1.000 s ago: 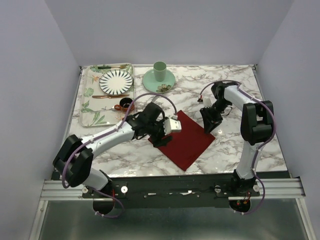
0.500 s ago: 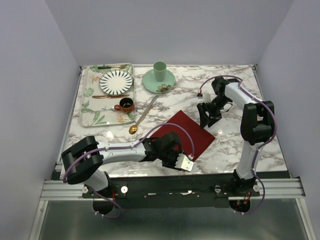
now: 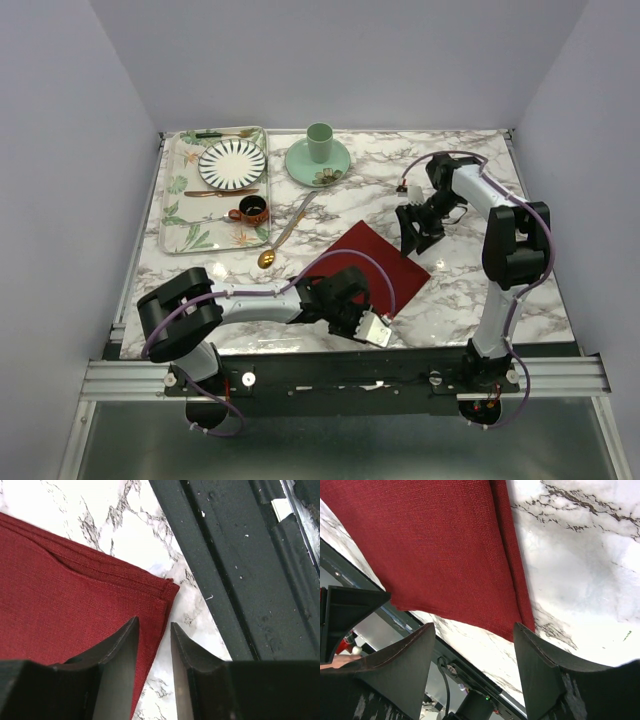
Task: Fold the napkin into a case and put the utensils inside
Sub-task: Pick up the top corner of the square folded napkin from the folded napkin.
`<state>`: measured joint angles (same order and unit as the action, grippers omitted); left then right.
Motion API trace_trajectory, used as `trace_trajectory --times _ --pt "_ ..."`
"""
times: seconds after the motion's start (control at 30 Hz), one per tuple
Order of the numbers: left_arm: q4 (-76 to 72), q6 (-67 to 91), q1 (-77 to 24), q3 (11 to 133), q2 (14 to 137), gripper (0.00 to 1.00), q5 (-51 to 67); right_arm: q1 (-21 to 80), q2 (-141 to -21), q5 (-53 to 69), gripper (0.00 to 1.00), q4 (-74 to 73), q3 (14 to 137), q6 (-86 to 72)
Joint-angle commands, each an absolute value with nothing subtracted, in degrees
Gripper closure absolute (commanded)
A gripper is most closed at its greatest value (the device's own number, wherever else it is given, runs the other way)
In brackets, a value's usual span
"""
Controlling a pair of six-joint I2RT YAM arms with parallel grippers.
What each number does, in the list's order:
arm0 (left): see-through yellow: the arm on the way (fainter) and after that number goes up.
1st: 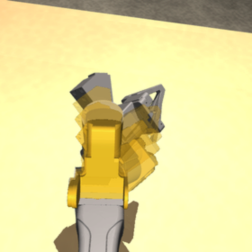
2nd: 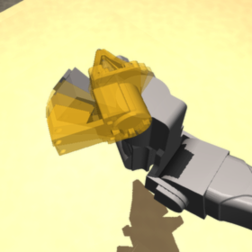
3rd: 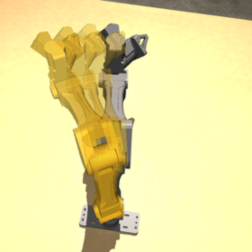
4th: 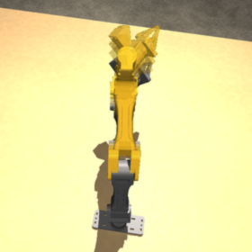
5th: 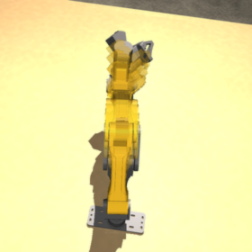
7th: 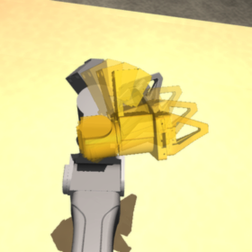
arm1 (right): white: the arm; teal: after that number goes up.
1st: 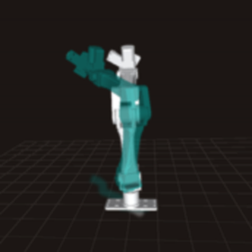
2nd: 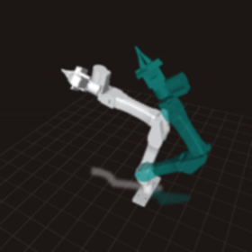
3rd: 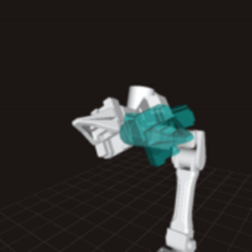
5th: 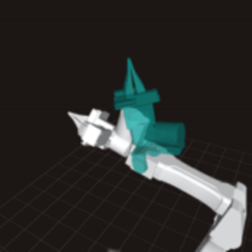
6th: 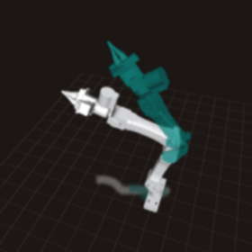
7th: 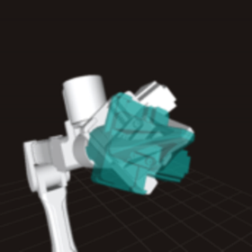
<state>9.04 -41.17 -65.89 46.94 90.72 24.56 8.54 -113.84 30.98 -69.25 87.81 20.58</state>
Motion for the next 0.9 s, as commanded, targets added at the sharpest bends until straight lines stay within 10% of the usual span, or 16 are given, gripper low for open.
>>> trace_trajectory --times 0.0,0.27,0.6,0.87 --pt "7.65 -41.57 -66.27 48.16 91.14 0.62 25.93 8.0 -113.12 32.34 0.28 -70.58 88.15 20.39" --pt "7.12 -39.81 -66.27 48.25 91.58 0.74 25.93 7.82 -113.47 32.34 0.28 -71.1 88.59 20.65" --pt "8.88 -40.87 -66.27 49.48 92.9 0.59 27.24 7.38 -113.64 32.17 0.28 -71.19 88.24 21.18" --pt "9.32 -40.34 -66.27 50.45 93.34 0.73 27.07 6.85 -113.29 31.82 0.28 -71.37 87.63 21.71"
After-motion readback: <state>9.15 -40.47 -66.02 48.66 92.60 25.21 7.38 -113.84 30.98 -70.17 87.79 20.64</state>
